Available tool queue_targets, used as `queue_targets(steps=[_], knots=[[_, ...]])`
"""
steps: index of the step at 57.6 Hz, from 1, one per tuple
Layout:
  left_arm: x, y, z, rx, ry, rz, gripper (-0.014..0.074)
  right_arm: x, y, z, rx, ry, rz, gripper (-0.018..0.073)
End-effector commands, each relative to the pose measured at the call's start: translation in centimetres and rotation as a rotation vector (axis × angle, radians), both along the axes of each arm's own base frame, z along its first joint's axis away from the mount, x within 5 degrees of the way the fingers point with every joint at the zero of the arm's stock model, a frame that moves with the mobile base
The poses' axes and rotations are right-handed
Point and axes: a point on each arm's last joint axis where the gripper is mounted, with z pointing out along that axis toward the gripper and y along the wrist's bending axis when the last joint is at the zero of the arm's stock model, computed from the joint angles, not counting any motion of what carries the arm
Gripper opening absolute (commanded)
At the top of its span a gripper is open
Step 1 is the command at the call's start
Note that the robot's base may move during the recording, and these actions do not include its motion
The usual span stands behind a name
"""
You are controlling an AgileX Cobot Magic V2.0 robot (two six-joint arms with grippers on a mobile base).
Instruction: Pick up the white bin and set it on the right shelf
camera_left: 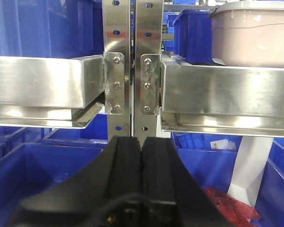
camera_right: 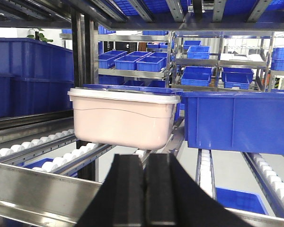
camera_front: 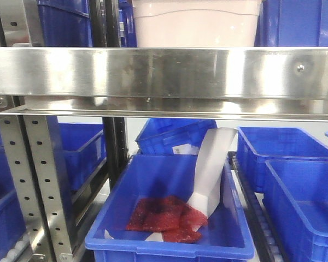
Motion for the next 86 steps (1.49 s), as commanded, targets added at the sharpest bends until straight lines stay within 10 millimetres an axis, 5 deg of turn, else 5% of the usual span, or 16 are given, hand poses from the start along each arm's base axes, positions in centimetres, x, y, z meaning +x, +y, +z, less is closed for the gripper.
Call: queue_targets(steps=[1, 20, 28, 59, 86], knots=[[0.0, 0.1, 0.2, -0.013, -0.071, 0.008, -0.0120, -0.1, -0.3, 1.0, 0.030, -0.041, -0.032, 0.0069], [0.0, 0.1, 0.2, -0.013, -0.071, 0.008, -0.0119, 0.2, -0.8, 0.3, -0.086, 0.029, -0.104, 0.0069], [0.0, 0.1, 0.2, -0.013, -0.071, 0.008, -0.0120, 0.4, -1.5, -0.8, 0.027, 0.109, -0.153, 0.0069], [0.0, 0.1, 0.2, -0.013, -0.071, 0.008, -0.0119, 1.7, -2.6, -10.1, 0.035, 0.010, -0.232, 0.0069], [0.0, 0.1, 0.2, -0.013, -0.071, 0.008, -0.0120, 1.8, -2.6, -10.4, 0.004, 0.034, -0.238, 0.0069]])
